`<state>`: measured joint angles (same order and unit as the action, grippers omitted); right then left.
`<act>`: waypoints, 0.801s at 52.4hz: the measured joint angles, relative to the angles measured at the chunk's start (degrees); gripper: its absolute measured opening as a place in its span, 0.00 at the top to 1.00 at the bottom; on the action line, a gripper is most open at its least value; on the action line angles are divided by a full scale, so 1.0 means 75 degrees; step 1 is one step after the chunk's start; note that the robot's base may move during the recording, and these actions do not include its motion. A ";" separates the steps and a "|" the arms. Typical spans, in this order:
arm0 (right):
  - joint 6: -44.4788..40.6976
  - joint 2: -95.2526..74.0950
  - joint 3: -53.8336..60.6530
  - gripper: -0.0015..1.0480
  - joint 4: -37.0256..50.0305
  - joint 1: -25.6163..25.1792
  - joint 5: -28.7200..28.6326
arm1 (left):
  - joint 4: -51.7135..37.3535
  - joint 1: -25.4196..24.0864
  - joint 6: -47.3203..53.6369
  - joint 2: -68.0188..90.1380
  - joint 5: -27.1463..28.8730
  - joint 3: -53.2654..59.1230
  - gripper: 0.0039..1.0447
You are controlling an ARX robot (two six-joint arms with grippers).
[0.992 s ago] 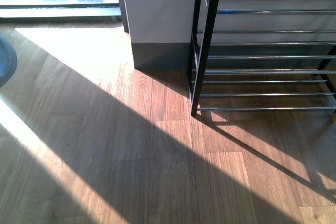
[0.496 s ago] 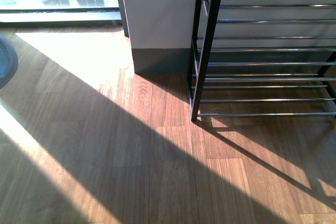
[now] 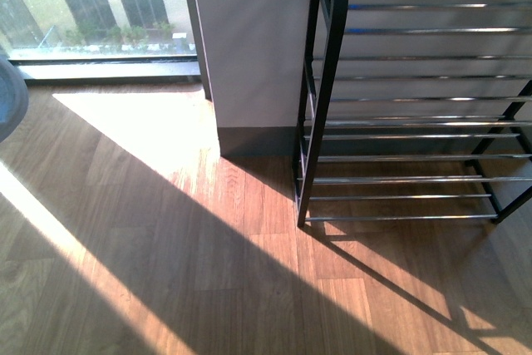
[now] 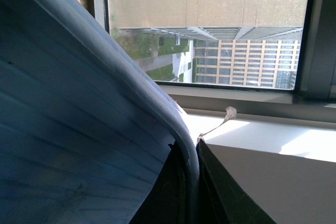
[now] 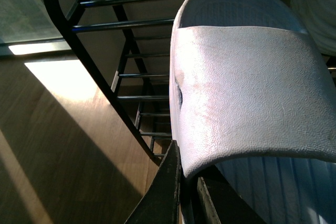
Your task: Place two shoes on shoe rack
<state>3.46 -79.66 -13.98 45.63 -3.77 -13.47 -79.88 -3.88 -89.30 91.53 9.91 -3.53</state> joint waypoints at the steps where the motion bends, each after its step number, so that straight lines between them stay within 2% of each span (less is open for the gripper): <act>1: 0.0000 0.0000 0.0000 0.98 0.0000 0.0000 0.0003 | 0.0000 0.0000 0.0000 -0.0003 0.0000 0.0003 0.98; 20: 0.0000 0.0000 0.0003 0.98 0.0006 0.0000 -0.0003 | 0.0000 0.0000 -0.0020 -0.0003 0.0000 0.0006 0.98; 21: 0.0009 -0.0102 0.0023 0.98 0.0224 -0.0023 -0.0154 | 0.0000 0.0000 -0.0017 -0.0003 -0.0003 0.0006 0.98; 23: 0.0020 -0.0659 0.0125 0.98 0.1702 -0.0052 -0.0831 | -0.0003 0.0000 -0.0017 -0.0006 -0.0006 0.0003 0.98; 25: 0.0020 -0.1236 0.0009 0.98 0.2856 0.0020 -0.1122 | -0.0003 0.0000 -0.0020 -0.0012 0.0012 0.0006 0.98; 26: 0.0020 -0.1408 -0.0108 0.98 0.3045 0.0073 -0.1157 | -0.0003 0.0000 -0.0020 -0.0015 0.0003 0.0006 0.98; 37: -0.0143 -0.2914 -0.2189 0.98 0.1486 0.0685 -0.0743 | -0.0003 0.0000 -0.0020 -0.0017 0.0000 0.0006 0.98; 42: -0.0236 -0.3960 -0.3389 0.98 0.0845 0.0915 -0.0297 | -0.0003 0.0000 -0.0020 -0.0017 -0.0003 0.0006 0.98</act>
<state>1.69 -109.36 -39.40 51.96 3.09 -15.70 -79.90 -3.88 -89.45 91.39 9.89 -3.49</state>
